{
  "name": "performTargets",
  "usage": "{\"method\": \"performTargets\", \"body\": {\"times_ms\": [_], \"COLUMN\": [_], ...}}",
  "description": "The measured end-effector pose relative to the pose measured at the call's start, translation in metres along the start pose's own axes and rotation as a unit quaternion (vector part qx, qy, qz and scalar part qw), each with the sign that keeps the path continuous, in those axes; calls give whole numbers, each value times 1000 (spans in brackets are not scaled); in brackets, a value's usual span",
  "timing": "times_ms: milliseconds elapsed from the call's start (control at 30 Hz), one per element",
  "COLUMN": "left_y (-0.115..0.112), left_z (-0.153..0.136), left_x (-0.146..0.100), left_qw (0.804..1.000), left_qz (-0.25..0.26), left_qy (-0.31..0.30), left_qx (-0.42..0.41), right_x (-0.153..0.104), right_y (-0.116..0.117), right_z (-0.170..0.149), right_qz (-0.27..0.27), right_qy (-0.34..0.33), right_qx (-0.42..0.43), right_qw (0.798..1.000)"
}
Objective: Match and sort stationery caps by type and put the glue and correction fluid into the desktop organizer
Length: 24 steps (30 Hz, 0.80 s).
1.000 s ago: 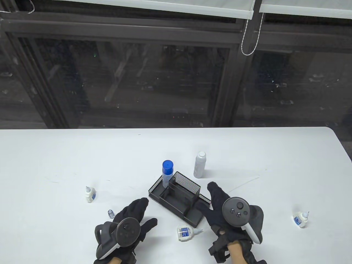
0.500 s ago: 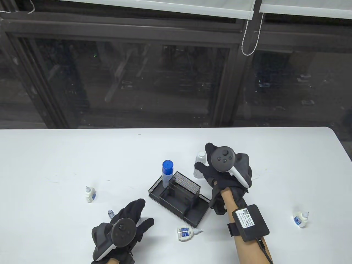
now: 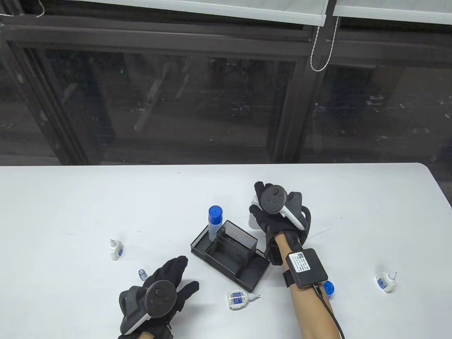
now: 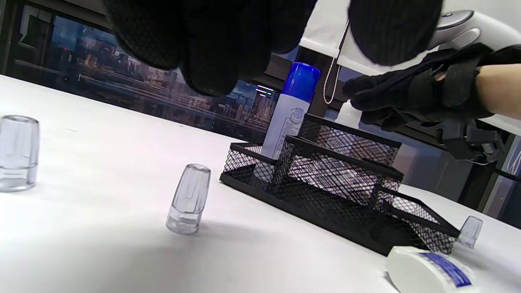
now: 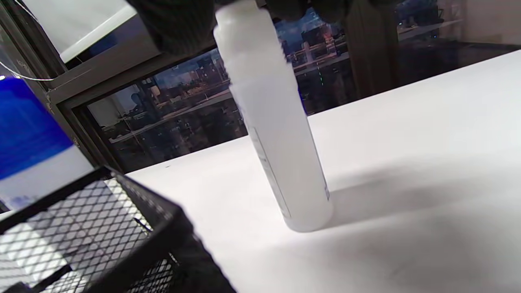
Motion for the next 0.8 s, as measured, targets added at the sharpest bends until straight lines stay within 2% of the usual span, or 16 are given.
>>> {"method": "performTargets", "body": {"times_ms": [100,167,300,433,667,800], "left_y": [1,1,-2,-4,-6,-7], "left_z": [1,0,0,1,-1,-1], "left_x": [-1,-1,-1,0,0,0], "left_qw": [1000,1000,1000,1000,1000,999], "left_qz": [4,7,2,-1,-7,-12], "left_qy": [-1,0,-1,-4,-2,-3], "left_qx": [3,-2,5,5,-22,-33], "right_x": [0,-1,-8,-21,-79,-119], "right_y": [4,0,-3,-15,-82,-107], "right_z": [-1,-1,2,0,16,32], "right_qz": [-11,-64,-120,-137,-189,-193], "right_qy": [3,12,4,-11,-66,-119], "right_qx": [4,0,-10,-13,48,73], "right_qw": [1000,998,993,990,979,971]}}
Point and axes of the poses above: the tracker on the back of each hand, its own z axis roughly to the thumb side, its own x axis roughly from the wrist to the fingertips, y = z × x, the point moved 4 cm from there along x, roughly from the wrist to the fingertips, and after that the axes turned 10 degrees about y, right-handed, at the moved point
